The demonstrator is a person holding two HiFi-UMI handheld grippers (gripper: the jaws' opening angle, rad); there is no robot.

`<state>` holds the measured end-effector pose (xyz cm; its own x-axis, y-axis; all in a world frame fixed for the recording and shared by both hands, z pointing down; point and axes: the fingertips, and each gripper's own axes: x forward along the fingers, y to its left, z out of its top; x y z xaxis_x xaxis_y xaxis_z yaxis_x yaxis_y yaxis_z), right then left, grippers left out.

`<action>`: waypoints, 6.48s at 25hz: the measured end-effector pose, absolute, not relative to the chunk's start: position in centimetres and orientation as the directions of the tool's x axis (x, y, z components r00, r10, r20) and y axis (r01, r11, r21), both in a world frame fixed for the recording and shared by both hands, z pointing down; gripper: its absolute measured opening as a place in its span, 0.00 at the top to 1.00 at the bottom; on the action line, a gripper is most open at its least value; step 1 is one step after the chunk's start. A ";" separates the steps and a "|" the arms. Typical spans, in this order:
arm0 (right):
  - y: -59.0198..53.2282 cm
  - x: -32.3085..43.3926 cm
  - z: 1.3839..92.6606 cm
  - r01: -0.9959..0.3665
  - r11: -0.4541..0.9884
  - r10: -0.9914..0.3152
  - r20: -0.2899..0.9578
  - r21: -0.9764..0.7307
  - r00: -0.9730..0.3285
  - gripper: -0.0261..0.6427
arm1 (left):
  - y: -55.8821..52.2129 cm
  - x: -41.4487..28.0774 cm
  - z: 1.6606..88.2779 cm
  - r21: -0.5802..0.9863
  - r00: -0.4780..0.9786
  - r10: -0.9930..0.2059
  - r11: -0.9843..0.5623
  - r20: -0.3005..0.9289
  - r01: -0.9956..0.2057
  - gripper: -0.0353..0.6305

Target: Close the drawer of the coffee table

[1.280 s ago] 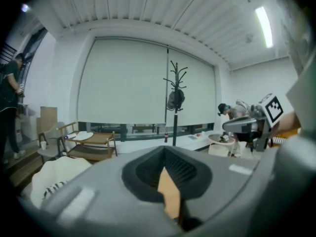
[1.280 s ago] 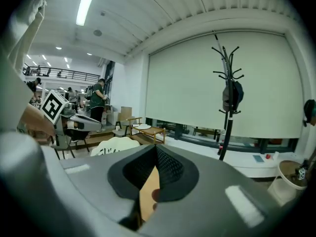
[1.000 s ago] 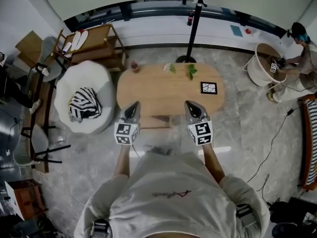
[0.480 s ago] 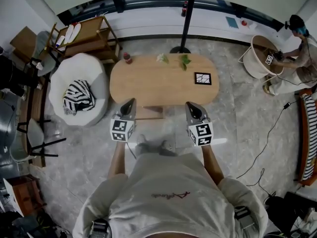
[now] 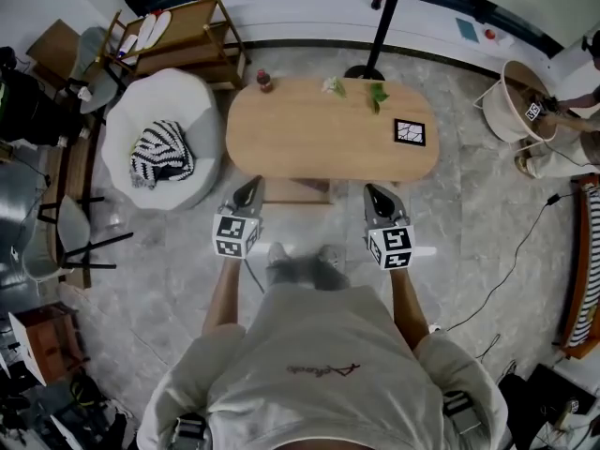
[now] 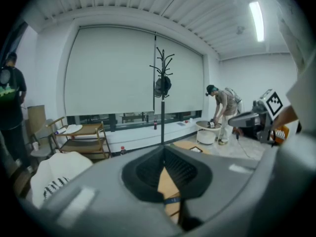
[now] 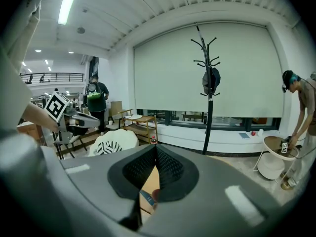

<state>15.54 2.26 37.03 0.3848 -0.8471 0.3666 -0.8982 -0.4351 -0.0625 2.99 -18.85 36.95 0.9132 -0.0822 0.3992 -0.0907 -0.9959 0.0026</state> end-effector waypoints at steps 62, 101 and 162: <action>-3.8 4.3 79.4 -0.847 -0.489 -0.676 0.704 -0.208 0.218 0.96 | -25.1 -11.4 81.4 0.265 0.720 0.036 -0.941 0.693 -0.209 0.95; -4.0 11.0 101.0 -0.955 -0.292 -0.486 0.854 0.042 0.186 0.91 | -33.3 -10.8 101.3 0.036 0.536 -0.002 -0.998 0.844 -0.061 0.82; -8.9 17.2 100.7 -0.882 -0.470 -0.542 0.781 0.025 0.311 0.81 | -38.8 -3.8 100.6 0.057 0.624 -0.077 -0.980 0.778 -0.192 0.73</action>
<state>17.17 -8.86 100.69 0.3115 -0.5420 0.7805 -0.8821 -0.4703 0.0254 -3.78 -38.85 100.62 0.6240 -0.0766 0.7777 -0.1916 -0.9798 0.0572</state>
